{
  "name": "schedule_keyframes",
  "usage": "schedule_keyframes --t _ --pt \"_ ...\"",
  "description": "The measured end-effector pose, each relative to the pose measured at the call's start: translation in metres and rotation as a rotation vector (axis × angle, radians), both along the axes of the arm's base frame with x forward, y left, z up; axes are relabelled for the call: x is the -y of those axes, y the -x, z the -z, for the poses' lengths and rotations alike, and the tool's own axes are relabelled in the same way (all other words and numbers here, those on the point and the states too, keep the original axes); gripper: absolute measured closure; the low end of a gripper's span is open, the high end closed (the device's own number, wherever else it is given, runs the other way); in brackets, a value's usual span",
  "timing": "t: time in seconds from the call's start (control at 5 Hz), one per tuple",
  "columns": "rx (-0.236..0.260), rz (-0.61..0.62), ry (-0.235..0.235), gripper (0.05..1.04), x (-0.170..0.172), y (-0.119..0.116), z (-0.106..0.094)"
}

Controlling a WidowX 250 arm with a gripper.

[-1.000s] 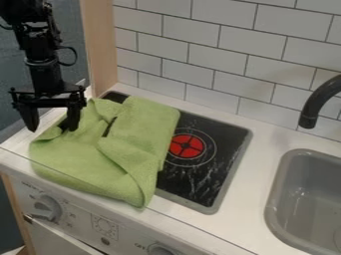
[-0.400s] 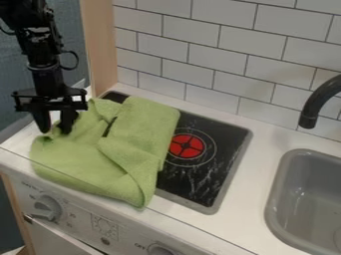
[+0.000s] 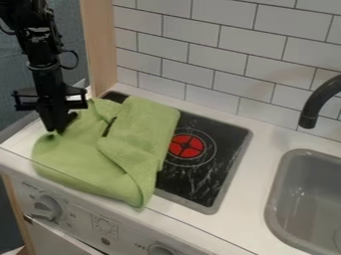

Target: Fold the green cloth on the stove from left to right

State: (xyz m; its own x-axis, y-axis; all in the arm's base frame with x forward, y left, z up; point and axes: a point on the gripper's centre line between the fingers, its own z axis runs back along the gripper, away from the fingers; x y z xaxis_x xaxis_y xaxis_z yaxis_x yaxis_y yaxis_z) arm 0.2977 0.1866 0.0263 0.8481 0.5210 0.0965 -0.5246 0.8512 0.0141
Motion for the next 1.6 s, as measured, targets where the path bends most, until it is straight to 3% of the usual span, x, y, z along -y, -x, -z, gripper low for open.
schedule_keyframes --t 0.4,0.6,1.0,1.2,1.4,1.6 --pt "-0.010 -0.004 0.028 1.034 0.003 0.003 -0.001" --pt "0.046 0.009 0.072 1.034 0.013 0.000 -0.027" --pt "0.112 0.011 0.138 1.034 0.034 0.006 -0.080" --pt "0.140 0.048 0.171 1.034 0.059 -0.004 -0.090" --pt "0.126 0.099 0.205 1.034 0.104 -0.015 -0.084" --pt "0.118 0.146 0.175 1.034 0.136 -0.019 -0.069"
